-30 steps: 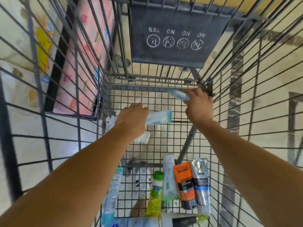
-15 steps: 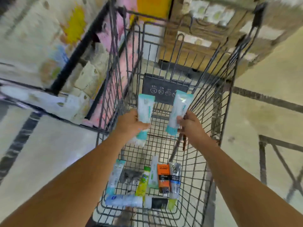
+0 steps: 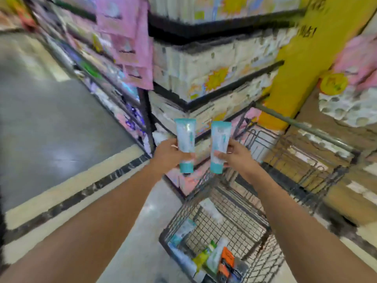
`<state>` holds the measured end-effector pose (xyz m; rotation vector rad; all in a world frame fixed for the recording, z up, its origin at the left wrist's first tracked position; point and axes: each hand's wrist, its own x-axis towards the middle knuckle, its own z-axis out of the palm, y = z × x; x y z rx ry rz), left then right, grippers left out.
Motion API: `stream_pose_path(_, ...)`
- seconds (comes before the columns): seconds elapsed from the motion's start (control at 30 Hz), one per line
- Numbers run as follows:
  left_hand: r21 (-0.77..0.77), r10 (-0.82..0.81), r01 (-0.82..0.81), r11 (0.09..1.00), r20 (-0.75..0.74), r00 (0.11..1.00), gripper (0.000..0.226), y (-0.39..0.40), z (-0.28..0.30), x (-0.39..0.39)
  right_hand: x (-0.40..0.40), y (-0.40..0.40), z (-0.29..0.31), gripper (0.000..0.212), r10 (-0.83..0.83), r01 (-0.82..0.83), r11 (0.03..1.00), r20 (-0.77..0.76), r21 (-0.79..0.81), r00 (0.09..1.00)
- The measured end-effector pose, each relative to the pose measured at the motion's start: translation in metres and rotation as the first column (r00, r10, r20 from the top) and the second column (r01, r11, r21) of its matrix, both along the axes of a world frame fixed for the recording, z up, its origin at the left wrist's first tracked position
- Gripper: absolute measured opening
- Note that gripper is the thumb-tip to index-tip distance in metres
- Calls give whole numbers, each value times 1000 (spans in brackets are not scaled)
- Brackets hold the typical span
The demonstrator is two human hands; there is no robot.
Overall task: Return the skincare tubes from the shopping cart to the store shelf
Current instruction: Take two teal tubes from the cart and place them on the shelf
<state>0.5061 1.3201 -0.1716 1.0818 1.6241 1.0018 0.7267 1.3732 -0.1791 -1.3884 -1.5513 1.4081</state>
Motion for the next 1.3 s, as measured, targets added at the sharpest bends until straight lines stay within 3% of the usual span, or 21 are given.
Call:
stream_pose_path(0.27,116,356,-359,926,42,933,31,-153,77,-141,-171,-65,70,38,307,-299,945,-40,130,951)
stream_pose_path(0.43,182,553,-553,813,56,832,40,-275,107,-225,-278,-144,99,28,497,-476,855,-66,206,865)
stream_pose_path(0.67,280,699,-668,690,-19,715,40,-475,138,-309,-403,-311,133,47,654,-613,743,-98,269,750)
stream_pose_path(0.83,305,776,-735,606,-27,630,32,-613,143,-349,-474,-441,146,36,745,-694,663,-146,281,651)
stream_pose_path(1.0,299,846,-806,511,-11,533,40,-733,147,-373,-534,-547,148,45,817,-774,575,-152,264,555)
stream_pose_path(1.3,308,954,-907,288,-6,301,36,-902,148,-424,-641,-694,140,37,942,-882,334,-139,333,304)
